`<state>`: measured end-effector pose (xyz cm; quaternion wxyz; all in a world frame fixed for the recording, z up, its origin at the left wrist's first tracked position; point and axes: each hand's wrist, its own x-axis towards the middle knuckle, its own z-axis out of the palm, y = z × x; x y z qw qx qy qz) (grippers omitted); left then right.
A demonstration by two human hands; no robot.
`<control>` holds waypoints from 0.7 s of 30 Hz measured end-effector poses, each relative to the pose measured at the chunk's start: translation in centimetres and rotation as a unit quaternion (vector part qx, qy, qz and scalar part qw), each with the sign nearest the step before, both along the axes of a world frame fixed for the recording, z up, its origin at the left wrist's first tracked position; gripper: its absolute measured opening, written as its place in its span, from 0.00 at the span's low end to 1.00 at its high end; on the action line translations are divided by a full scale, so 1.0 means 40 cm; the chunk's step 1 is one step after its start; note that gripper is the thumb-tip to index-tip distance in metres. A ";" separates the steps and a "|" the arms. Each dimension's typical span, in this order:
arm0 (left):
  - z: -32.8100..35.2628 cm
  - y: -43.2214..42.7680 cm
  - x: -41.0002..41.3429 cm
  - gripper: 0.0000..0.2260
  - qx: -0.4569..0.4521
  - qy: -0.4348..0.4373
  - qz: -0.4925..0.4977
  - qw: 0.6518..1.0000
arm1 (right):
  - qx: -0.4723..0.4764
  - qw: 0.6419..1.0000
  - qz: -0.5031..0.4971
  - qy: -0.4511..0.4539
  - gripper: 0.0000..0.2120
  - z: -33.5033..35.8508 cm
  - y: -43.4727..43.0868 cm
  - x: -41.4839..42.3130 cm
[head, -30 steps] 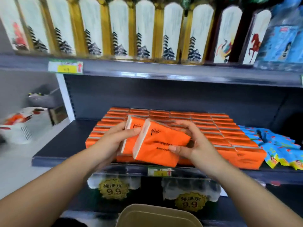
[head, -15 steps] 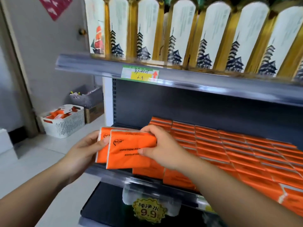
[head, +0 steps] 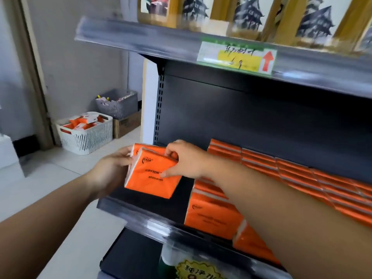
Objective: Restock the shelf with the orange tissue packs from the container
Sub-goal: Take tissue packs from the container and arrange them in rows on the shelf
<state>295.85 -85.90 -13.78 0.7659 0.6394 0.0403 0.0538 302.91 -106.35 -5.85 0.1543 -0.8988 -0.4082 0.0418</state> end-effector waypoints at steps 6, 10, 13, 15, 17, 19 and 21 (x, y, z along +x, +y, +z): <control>-0.061 -0.120 0.158 0.15 0.049 0.042 0.150 0.987 | -0.086 0.989 -0.087 -0.087 0.27 -0.049 0.022 0.148; -0.108 -0.116 0.257 0.25 0.057 0.047 0.103 0.992 | -0.127 0.972 -0.157 -0.116 0.29 -0.082 0.044 0.213; -0.085 -0.144 0.259 0.38 0.081 0.054 0.084 0.992 | -0.154 0.953 -0.209 -0.155 0.24 -0.093 0.056 0.244; -0.076 -0.165 0.267 0.36 0.137 0.065 0.065 0.986 | -0.173 0.937 -0.234 -0.194 0.19 -0.095 0.058 0.258; -0.067 -0.178 0.277 0.28 0.195 0.074 0.039 0.977 | -0.184 0.926 -0.256 -0.209 0.18 -0.100 0.054 0.269; -0.059 -0.174 0.307 0.35 0.220 0.073 0.015 0.973 | -0.183 0.921 -0.285 -0.195 0.18 -0.105 0.046 0.281; -0.068 -0.156 0.348 0.44 0.212 0.061 0.000 0.975 | -0.194 0.918 -0.303 -0.169 0.20 -0.104 0.039 0.291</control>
